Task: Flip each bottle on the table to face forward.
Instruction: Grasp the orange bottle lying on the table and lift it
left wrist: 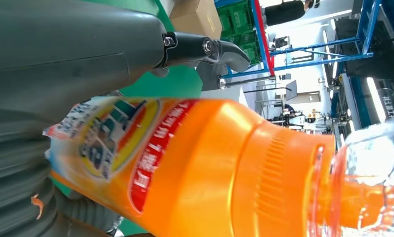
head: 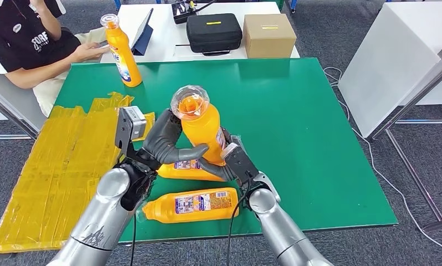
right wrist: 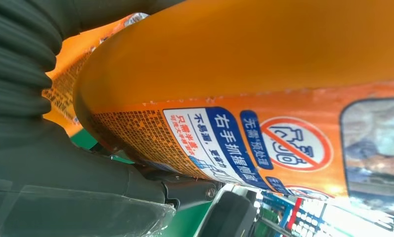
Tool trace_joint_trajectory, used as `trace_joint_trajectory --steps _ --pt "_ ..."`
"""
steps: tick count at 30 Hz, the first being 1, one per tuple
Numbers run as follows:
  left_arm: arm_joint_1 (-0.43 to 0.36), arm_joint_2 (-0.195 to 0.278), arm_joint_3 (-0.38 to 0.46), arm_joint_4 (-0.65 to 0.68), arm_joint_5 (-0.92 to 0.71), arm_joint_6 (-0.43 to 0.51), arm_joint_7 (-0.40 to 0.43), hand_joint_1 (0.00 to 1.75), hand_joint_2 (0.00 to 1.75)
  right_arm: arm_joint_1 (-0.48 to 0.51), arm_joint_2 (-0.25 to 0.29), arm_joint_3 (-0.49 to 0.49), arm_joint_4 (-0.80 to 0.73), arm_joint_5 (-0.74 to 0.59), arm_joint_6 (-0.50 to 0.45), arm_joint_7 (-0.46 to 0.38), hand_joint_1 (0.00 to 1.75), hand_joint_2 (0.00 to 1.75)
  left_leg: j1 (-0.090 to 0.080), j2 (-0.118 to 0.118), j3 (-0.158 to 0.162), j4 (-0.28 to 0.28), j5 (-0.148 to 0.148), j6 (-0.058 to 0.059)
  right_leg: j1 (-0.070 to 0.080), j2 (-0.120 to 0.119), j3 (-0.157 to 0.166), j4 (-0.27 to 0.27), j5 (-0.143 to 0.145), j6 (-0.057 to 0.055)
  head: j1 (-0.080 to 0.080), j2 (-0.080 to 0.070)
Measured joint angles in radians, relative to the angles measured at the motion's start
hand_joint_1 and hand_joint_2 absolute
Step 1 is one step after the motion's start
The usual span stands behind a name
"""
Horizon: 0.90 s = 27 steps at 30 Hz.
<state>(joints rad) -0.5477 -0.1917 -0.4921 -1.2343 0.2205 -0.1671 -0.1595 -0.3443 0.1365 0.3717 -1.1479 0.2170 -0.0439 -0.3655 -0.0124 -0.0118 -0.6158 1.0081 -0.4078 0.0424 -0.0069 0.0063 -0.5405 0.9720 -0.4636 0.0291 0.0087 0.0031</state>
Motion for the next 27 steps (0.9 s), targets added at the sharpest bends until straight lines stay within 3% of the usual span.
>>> trace_joint_trajectory --steps 27 --pt "0.028 -0.012 -0.002 0.004 -0.016 0.010 -0.010 0.00 1.75 -0.029 0.025 0.066 0.069 0.006 -0.027 0.002 1.75 1.75 0.000 0.000 0.000 0.000 0.000 0.000 0.000 0.000 0.000 0.000 0.000 0.000 0.000 0.000"
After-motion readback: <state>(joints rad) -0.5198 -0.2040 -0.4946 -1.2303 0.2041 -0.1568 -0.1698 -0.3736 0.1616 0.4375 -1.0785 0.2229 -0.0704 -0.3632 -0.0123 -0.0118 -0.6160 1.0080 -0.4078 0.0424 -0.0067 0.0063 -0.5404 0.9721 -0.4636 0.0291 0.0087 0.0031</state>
